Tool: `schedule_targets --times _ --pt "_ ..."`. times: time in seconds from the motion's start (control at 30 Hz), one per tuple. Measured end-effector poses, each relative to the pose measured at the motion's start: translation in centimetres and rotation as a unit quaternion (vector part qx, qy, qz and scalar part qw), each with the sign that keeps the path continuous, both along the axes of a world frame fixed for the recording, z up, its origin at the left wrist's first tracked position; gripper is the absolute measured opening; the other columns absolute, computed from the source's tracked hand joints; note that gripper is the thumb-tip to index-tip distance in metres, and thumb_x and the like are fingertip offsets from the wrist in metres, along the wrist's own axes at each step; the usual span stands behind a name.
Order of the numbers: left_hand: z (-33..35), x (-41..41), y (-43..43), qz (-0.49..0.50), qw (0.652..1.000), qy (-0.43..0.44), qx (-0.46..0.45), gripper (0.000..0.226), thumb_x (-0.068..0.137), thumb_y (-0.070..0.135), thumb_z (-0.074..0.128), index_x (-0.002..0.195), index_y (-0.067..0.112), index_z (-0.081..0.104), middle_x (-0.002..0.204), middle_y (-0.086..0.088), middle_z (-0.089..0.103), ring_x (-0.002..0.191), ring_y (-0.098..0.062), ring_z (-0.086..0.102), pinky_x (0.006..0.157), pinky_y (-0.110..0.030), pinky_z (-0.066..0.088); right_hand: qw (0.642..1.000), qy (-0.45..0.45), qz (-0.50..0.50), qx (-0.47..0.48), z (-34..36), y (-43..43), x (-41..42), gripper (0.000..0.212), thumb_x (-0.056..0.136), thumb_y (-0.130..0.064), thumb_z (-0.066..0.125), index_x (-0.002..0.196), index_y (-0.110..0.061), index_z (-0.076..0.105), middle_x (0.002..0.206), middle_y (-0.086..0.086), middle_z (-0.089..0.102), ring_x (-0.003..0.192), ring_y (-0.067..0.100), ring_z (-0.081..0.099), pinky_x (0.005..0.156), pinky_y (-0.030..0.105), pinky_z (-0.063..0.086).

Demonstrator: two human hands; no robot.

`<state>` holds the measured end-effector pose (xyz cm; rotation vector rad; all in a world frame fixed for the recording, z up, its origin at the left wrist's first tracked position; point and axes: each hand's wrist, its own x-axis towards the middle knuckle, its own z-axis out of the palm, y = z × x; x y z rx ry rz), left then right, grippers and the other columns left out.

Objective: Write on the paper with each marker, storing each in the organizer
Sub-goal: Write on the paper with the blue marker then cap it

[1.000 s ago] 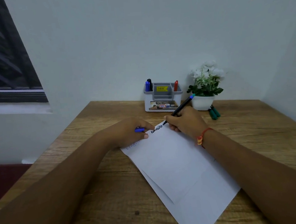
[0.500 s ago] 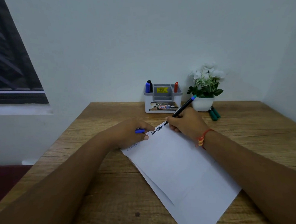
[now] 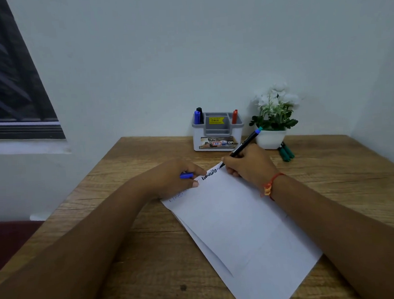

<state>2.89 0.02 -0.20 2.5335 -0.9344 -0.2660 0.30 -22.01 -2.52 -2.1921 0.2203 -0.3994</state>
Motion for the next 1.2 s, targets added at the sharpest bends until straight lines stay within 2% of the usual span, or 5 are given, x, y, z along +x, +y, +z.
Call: schedule_targets --times 0.2,0.5,0.67,0.87,1.2 --pt "0.07 -0.11 -0.01 -0.003 1.000 -0.005 0.009 0.040 0.096 0.025 0.060 0.135 0.032 0.056 0.139 0.008 0.055 0.107 -0.001 0.044 0.093 -0.018 0.030 1.000 -0.005 -0.001 0.019 -0.17 -0.14 0.12 0.026 0.084 -0.021 0.072 0.063 -0.005 0.074 0.062 0.006 0.074 0.049 0.006 0.062 0.056 0.022 0.052" --pt "0.13 -0.01 -0.13 -0.004 1.000 0.000 0.020 0.041 0.096 0.023 0.059 0.137 0.030 0.055 0.142 0.007 0.054 0.107 -0.001 0.042 0.094 -0.020 0.030 1.000 0.002 -0.001 0.020 -0.04 -0.23 -0.01 0.026 0.082 -0.020 0.071 0.062 -0.003 0.073 0.064 0.008 0.074 0.051 0.008 0.063 0.057 0.023 0.054" --pt "0.10 0.13 -0.21 0.002 1.000 0.002 0.020 0.041 0.096 0.024 0.059 0.136 0.032 0.055 0.142 0.006 0.054 0.116 -0.008 0.048 0.097 -0.022 0.032 1.000 0.000 -0.001 0.018 0.04 -0.15 0.06 0.026 0.083 -0.020 0.072 0.063 -0.004 0.074 0.063 0.008 0.074 0.051 0.008 0.063 0.055 0.021 0.052" --pt "0.00 0.22 -0.15 -0.001 1.000 0.002 0.019 0.041 0.097 0.024 0.058 0.137 0.033 0.054 0.142 0.007 0.053 0.107 -0.002 0.043 0.094 -0.021 0.030 0.999 -0.003 0.005 0.032 0.03 -0.26 -0.01 0.024 0.083 -0.019 0.072 0.064 -0.004 0.074 0.062 0.007 0.074 0.051 0.008 0.063 0.056 0.021 0.052" --pt "-0.06 0.27 -0.05 -0.003 1.000 0.004 0.014 0.041 0.096 0.025 0.060 0.136 0.032 0.055 0.140 0.008 0.055 0.108 -0.002 0.045 0.095 -0.020 0.031 1.000 0.001 -0.003 0.007 0.32 -0.08 -0.21 0.024 0.081 -0.019 0.068 0.063 -0.005 0.073 0.052 0.000 0.068 0.048 0.002 0.059 0.054 0.016 0.048"
